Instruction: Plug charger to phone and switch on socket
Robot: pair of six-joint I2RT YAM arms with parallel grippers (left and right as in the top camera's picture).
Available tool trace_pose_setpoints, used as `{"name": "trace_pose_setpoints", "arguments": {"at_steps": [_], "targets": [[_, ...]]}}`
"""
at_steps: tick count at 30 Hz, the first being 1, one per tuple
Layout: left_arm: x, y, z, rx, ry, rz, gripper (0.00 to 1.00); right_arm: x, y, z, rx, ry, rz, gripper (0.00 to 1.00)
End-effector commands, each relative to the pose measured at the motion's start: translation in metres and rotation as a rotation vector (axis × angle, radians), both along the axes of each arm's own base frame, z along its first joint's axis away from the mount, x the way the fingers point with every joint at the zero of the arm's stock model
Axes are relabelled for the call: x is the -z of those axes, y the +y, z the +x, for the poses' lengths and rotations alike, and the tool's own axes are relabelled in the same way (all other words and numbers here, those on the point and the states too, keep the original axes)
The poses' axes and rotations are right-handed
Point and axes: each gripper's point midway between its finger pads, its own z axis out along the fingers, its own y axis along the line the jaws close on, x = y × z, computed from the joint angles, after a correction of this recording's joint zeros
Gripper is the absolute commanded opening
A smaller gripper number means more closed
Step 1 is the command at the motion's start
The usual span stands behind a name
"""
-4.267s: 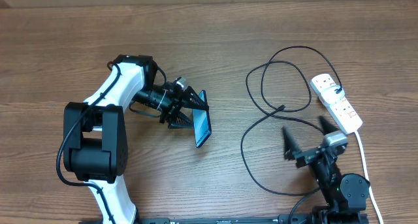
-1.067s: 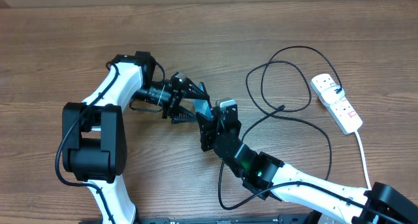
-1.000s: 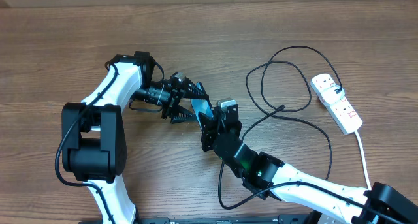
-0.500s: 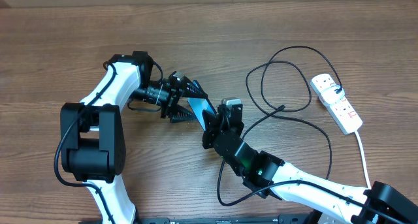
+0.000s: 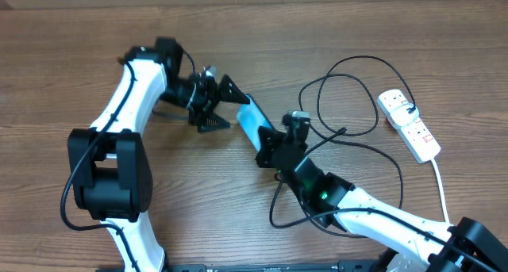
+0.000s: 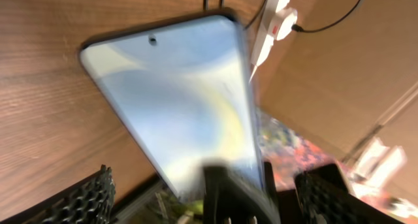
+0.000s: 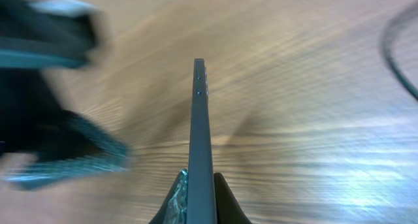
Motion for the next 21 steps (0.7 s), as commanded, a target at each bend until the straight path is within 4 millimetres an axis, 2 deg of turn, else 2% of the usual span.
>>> {"name": "trace_pose_setpoints", "arguments": {"at_steps": [1, 5, 7, 11, 14, 16, 18, 19, 21], "targets": [[-0.062, 0.034, 0.025, 0.036, -0.348, 0.184, 0.91, -0.017, -0.016, 0.018, 0.109, 0.118, 0.233, 0.04], [-0.098, 0.080, 0.010, -0.003, -0.493, 0.461, 0.89, -0.014, -0.022, 0.021, 0.084, 0.265, 0.386, 0.04], [-0.122, 0.097, -0.007, -0.021, -0.564, 0.549, 0.87, -0.014, -0.024, 0.022, 0.066, 0.324, 0.448, 0.04], [-0.179, 0.112, -0.044, -0.086, -0.770, 0.599, 0.85, -0.014, -0.031, 0.025, 0.046, 0.357, 0.476, 0.04], [-0.206, 0.118, -0.069, -0.148, -0.903, 0.609, 0.86, -0.014, -0.027, 0.021, 0.019, 0.375, 0.485, 0.04], [-0.210, 0.120, -0.090, -0.180, -0.974, 0.612, 0.85, -0.014, -0.023, 0.017, -0.014, 0.393, 0.494, 0.04], [-0.203, 0.119, -0.106, -0.204, -1.018, 0.610, 0.86, -0.015, -0.019, 0.013, -0.042, 0.408, 0.502, 0.04], [-0.198, 0.119, -0.114, -0.227, -1.028, 0.607, 0.86, -0.015, -0.017, 0.012, -0.052, 0.413, 0.505, 0.04], [-0.174, 0.126, -0.130, -0.365, -1.003, 0.605, 0.87, -0.016, -0.015, 0.009, -0.071, 0.424, 0.510, 0.04]]}}
